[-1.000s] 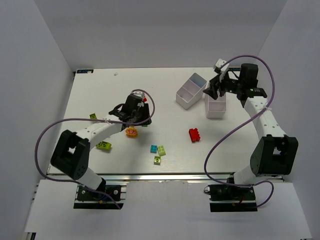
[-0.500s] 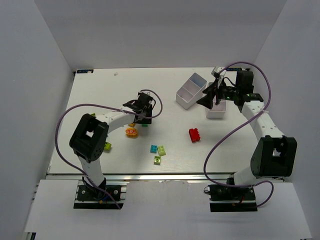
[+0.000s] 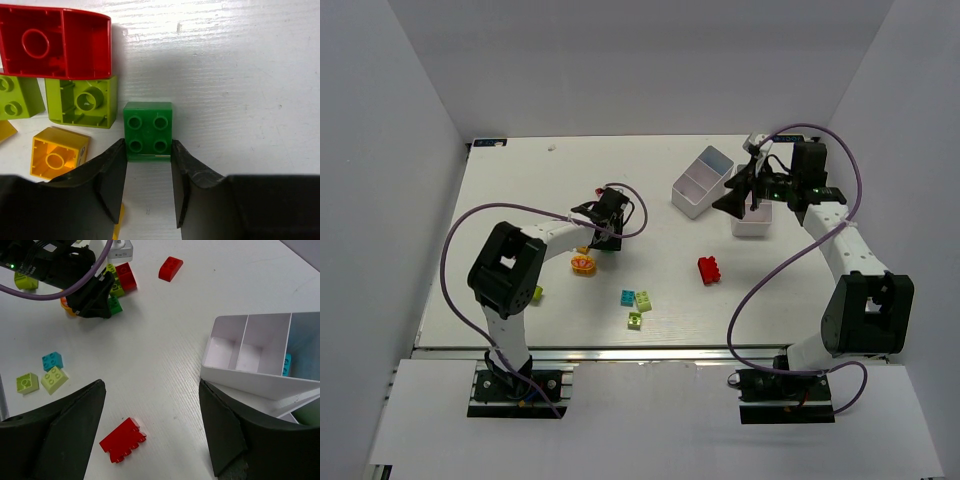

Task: Sort the legos into containers by color

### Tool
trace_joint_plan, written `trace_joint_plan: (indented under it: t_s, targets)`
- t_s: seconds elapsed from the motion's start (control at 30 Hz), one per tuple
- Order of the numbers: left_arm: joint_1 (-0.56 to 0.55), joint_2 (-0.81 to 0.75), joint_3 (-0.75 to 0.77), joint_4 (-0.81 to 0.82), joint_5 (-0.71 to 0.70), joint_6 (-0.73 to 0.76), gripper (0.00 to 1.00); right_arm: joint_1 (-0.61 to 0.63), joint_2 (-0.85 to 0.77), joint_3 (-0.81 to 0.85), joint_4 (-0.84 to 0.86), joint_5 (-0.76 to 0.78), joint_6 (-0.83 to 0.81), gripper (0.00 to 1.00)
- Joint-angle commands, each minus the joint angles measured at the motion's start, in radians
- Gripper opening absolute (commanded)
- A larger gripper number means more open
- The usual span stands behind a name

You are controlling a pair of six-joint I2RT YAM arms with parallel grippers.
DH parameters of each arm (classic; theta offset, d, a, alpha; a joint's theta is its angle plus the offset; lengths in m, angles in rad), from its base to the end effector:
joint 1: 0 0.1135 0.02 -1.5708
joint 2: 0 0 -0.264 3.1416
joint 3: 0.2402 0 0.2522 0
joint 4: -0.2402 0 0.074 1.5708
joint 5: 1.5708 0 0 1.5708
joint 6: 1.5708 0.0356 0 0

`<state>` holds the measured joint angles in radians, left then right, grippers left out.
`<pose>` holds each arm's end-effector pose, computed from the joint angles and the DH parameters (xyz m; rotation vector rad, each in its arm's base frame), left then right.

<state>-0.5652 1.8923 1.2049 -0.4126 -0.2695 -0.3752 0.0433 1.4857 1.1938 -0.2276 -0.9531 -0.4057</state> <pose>0.3259 -0.1955 0.1584 0.1627 2.5994 0.0317 0.3300 0.0433 0.3165 -0.9523 1.6809 0.7463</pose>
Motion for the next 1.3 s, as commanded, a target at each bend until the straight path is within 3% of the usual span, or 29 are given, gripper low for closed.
trace_joint_plan:
  t_s: [0.0, 0.2, 0.27, 0.3, 0.47, 0.67, 0.8, 1.03, 1.27]
  targets:
    - [-0.001, -0.015, 0.010, 0.023, 0.018, 0.009, 0.47, 0.006, -0.030, -0.020, 0.031, -0.041, 0.013, 0.80]
    - [-0.001, -0.080, -0.027, 0.049, 0.073, 0.002, 0.28, 0.052, -0.050, -0.055, 0.020, -0.044, 0.034, 0.79]
    - [-0.001, -0.126, -0.076, 0.078, 0.137, 0.009, 0.25, 0.084, -0.053, -0.066, 0.027, -0.036, 0.093, 0.89]
    - [-0.001, -0.181, -0.099, 0.116, 0.165, 0.012, 0.24, 0.095, -0.056, -0.075, 0.030, -0.023, 0.128, 0.89]
    - [-0.004, -0.393, -0.307, 0.294, 0.393, 0.051, 0.23, 0.187, -0.042, -0.103, 0.076, -0.024, 0.396, 0.89]
    - [-0.013, -0.637, -0.519, 0.558, 0.585, 0.044, 0.18, 0.282, -0.035, -0.151, 0.206, 0.224, 0.787, 0.89]
    - [-0.038, -0.700, -0.591, 0.650, 0.605, 0.009, 0.19, 0.354, 0.005, -0.086, 0.152, 0.367, 0.922, 0.88]
    - [-0.076, -0.691, -0.561, 0.655, 0.567, 0.007, 0.19, 0.429, 0.056, -0.092, 0.215, 0.321, 1.131, 0.84]
    - [-0.094, -0.661, -0.519, 0.641, 0.553, 0.022, 0.19, 0.466, 0.053, -0.123, 0.252, 0.304, 1.162, 0.79]
